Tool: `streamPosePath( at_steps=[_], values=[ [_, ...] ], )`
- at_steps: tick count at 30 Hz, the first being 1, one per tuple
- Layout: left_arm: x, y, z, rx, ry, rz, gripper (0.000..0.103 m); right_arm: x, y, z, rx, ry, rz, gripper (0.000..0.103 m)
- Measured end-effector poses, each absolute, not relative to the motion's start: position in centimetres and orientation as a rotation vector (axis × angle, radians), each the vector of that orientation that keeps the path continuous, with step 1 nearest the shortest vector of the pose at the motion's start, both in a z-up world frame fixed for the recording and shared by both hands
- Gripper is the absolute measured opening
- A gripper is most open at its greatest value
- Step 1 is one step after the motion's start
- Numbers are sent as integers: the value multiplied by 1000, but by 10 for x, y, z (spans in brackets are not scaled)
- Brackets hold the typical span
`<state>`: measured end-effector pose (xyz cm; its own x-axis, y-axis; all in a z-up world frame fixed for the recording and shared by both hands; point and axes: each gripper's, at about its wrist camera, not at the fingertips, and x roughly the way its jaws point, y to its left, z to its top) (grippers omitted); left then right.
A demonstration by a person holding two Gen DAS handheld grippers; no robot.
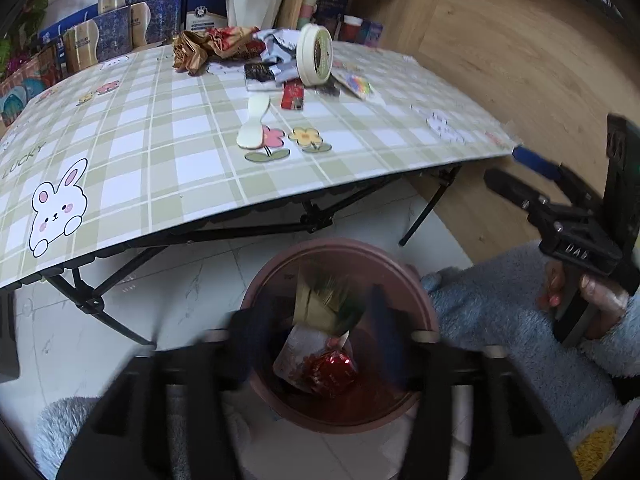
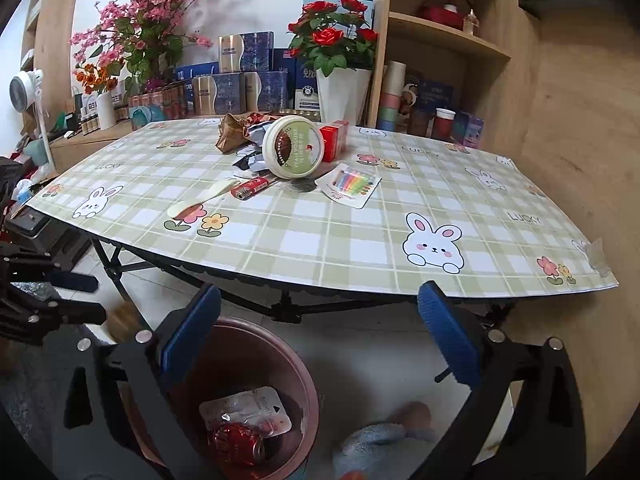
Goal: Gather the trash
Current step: 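Release the wrappers into the bin with the left tool while the right tool releases the can, then move both tools back up toward the remaining trash on the table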
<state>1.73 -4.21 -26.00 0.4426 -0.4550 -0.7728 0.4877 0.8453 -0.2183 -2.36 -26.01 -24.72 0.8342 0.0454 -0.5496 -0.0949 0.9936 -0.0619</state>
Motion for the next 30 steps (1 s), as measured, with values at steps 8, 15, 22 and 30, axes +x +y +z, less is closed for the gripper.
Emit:
streamPosePath(
  at_steps=[8, 15, 22, 30],
  values=[
    [20, -19, -248, -79, 879, -504, 81, -23, -262, -249, -79, 593, 90, 97],
    [21, -4, -242, -129, 843, -440, 83, -20, -270, -248, -19, 607, 131, 97],
    [27, 13, -225, -179, 777, -388, 85, -13, -274, -243, 16, 620, 166, 97],
    [47, 16, -194, -130, 750, -393, 85, 3, -269, -229, -56, 615, 187, 97]
  ],
)
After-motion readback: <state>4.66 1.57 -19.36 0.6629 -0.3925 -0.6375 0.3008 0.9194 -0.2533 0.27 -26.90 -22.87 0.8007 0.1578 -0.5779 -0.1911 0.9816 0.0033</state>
